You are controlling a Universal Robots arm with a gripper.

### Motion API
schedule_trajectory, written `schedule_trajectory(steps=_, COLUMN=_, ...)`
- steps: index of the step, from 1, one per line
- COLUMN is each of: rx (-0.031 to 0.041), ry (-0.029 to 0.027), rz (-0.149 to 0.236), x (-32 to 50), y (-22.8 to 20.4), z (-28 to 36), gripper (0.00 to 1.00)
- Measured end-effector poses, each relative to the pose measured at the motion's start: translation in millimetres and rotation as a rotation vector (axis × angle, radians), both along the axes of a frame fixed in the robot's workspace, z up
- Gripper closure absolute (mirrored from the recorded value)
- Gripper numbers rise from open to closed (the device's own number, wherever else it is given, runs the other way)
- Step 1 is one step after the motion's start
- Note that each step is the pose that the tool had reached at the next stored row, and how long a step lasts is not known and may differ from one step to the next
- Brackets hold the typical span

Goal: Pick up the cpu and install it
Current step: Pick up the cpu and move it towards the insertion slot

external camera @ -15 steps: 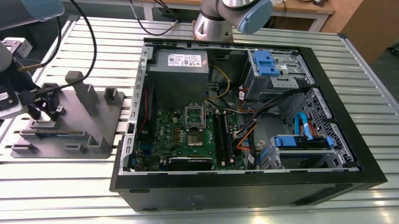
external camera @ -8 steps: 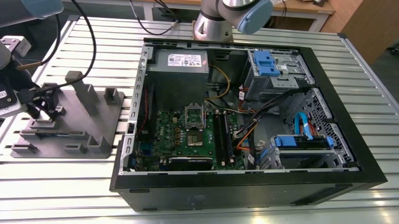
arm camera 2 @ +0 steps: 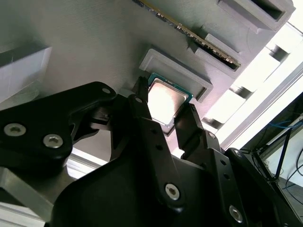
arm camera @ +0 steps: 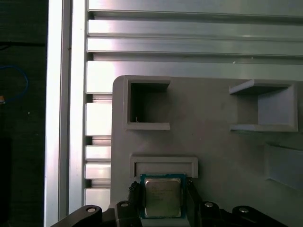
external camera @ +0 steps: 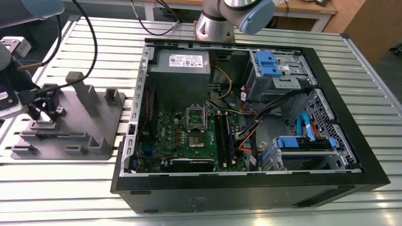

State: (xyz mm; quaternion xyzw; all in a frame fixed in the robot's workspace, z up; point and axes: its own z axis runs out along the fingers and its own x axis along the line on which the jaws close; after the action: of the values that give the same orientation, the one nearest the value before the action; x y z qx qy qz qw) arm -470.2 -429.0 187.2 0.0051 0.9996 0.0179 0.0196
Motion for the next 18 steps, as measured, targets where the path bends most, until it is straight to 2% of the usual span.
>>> schedule_trajectory(steps=8, rx=-0.0001, ry=0.0001, rz=0.0, x=0.0, y=0.0, z=0.2, gripper=0.53)
schedule_trajectory(steps=14, rx=-0.0001, ry=0.0, rz=0.0, x=0.0, y=0.0, z=6.8, gripper=0.53)
schedule_trajectory(steps=17, rx=0.0001, ry=-0.0003, rz=0.0, x=0.1, y=0.0, z=7.3, gripper=0.53)
schedule_trajectory(steps=18, rx=0.0, ry=0.0, rz=0.0, x=0.0, y=0.0, z=10.7, gripper=0.53)
